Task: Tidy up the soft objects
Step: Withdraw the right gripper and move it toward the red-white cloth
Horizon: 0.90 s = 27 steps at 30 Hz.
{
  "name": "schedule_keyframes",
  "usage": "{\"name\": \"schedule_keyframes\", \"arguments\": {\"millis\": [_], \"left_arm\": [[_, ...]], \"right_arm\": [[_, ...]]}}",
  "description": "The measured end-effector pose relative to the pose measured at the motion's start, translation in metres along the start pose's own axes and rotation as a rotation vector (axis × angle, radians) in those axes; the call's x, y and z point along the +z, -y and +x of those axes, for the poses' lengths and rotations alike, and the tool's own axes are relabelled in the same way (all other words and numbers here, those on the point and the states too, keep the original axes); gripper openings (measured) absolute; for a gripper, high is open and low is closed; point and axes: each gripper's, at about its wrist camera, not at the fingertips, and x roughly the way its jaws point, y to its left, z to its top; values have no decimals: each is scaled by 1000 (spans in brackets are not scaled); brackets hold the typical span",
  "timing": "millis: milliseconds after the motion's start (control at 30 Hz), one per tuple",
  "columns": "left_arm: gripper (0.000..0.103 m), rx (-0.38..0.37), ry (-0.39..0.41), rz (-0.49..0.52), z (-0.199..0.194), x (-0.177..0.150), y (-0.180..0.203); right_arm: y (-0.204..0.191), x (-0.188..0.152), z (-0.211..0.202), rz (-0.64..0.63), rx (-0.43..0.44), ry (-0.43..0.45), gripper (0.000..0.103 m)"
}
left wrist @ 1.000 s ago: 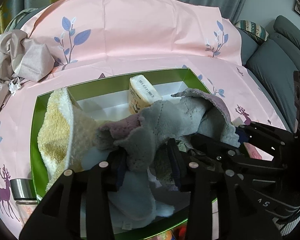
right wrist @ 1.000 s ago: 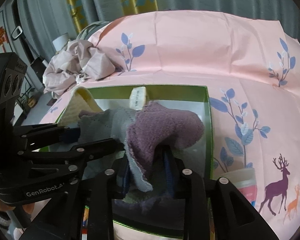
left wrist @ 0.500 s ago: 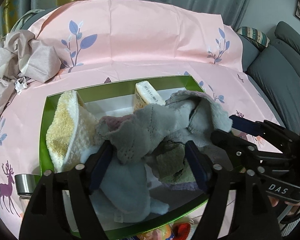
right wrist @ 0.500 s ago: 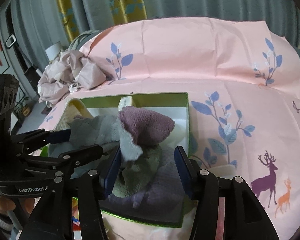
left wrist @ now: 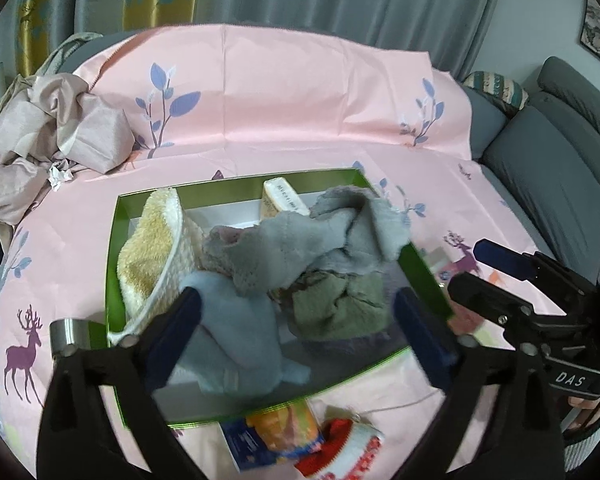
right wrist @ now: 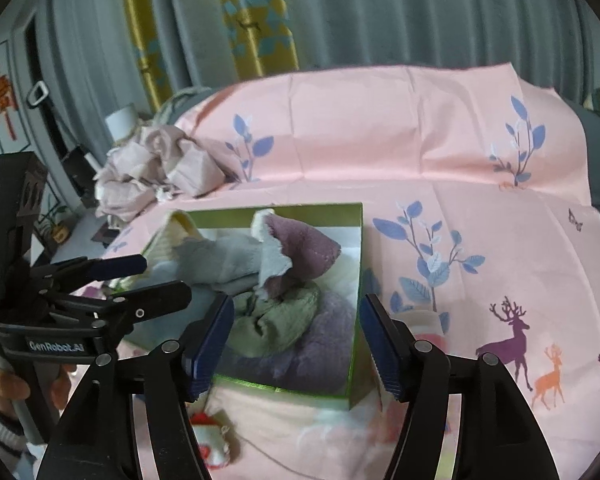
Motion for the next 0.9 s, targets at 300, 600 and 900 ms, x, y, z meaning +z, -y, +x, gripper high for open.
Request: {"name": "schedule_keyframes", "arguments": {"millis": [300, 600, 900], "left_arm": [[102, -9, 37, 7, -36, -22, 17], [102, -12, -2, -26, -53, -53, 27], [102, -18, -60, -73, -57, -89, 35]], "right_arm": [[-16, -23, -42, -96, 28, 46, 75], [-28, -60, -66, -175, 22, 12, 75], [-32, -95, -75, -210, 16, -49, 75]]}}
